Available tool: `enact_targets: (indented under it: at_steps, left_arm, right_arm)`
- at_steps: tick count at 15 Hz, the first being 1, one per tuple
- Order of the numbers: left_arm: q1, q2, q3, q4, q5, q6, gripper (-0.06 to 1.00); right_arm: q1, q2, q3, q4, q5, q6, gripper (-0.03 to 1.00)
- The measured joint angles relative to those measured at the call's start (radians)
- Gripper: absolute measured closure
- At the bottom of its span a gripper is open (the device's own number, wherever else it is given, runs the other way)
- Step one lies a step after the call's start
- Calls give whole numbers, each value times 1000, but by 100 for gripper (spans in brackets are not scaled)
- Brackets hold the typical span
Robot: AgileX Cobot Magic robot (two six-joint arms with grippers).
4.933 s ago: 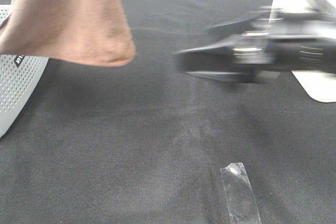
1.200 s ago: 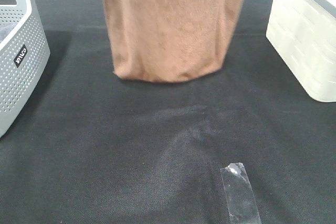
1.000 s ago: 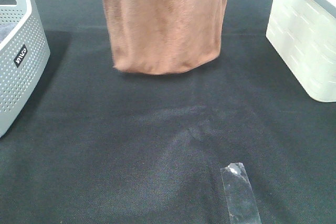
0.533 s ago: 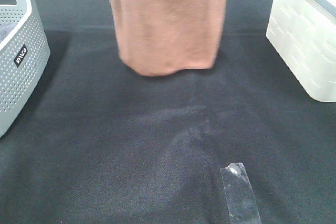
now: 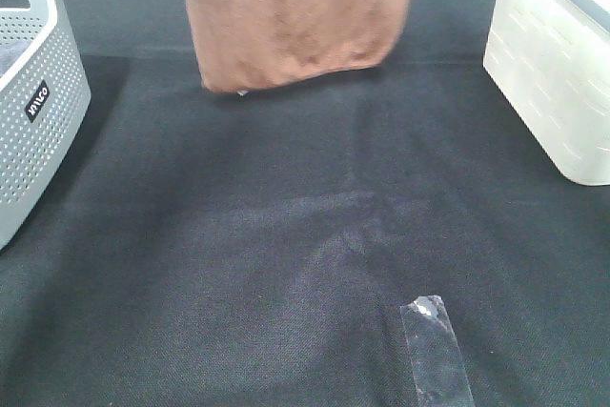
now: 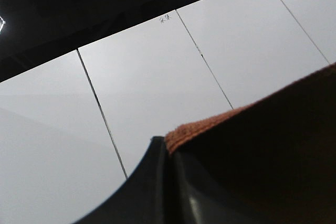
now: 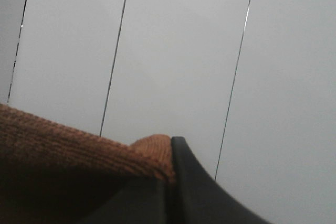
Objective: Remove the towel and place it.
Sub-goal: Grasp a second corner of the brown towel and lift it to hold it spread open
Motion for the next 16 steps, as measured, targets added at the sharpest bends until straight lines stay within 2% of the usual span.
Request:
enact_targets:
  at_steps: [1,3,5,6,7,9,11,14,16]
  left_arm:
    - [0,30,-60,0,38,0,94]
    - [0,43,-90,0,114,-1,94]
    - [0,43,-98,0,266,-1,94]
    - [1,43,-98,0,380,-1,94]
    - [1,43,-98,-4,536,-1,94]
    - [1,43,-98,-34,849,-1,94]
    - [1,43,-98,-44,1106,-1,94]
    - [1,43,-98,-51,1354,-2,94]
    - [-3,43,-98,-53,1469,-25,94]
  right_arm:
    - [-2,0,0,2,0,0,97]
    - [-2,0,0,2,17,0,97]
    - [-2,2,0,2,108,0,97]
    - [-2,3,0,5,178,0,97]
    - [-2,3,0,30,275,0,97]
    - [-2,2,0,97,493,-5,97]
    - [-2,2,0,165,691,-44,97]
    - [-2,1,0,220,920,-113,97]
    - [-1,0,0,242,999,-141,97]
